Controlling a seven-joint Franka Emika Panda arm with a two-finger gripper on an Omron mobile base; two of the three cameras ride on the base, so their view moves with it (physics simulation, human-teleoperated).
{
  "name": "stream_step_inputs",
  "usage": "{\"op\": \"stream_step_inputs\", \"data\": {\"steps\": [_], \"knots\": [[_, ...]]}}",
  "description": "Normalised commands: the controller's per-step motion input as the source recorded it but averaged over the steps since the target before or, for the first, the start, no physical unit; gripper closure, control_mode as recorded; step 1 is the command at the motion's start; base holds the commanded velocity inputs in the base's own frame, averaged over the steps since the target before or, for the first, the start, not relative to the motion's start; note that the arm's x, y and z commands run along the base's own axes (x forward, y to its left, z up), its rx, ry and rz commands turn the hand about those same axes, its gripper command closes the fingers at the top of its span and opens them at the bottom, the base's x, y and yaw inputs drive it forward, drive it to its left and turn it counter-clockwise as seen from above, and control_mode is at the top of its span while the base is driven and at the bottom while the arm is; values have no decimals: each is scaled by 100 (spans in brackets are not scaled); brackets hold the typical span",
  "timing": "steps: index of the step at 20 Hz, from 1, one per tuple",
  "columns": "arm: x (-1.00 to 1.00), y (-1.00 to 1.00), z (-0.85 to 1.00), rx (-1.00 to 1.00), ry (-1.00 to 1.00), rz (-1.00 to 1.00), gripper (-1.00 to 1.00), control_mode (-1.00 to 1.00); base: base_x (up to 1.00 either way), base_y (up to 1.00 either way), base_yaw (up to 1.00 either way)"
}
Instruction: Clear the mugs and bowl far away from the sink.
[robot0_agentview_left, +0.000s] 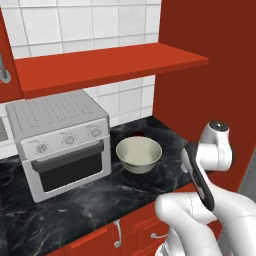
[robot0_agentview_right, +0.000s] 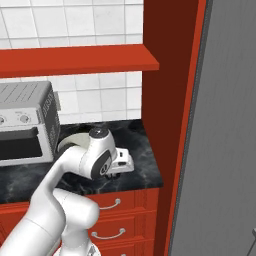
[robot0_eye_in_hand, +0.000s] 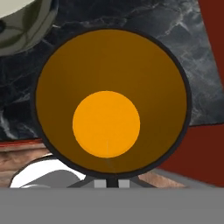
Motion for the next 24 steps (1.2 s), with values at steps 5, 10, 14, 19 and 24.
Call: {"op": "stream_step_inputs", "data": {"steps": [5, 10, 14, 19, 24], "knots": [[15, 0, -27, -4, 0, 7, 100, -100, 0, 0, 0], [23, 0, -28, 0, 0, 11, 100, -100, 0, 0, 0], [31, 0, -25, 0, 0, 11, 100, -100, 0, 0, 0], [30, 0, -28, 0, 0, 9, -100, -100, 0, 0, 0], [6, 9, -18, 0, 0, 3, -100, -100, 0, 0, 0]]}}
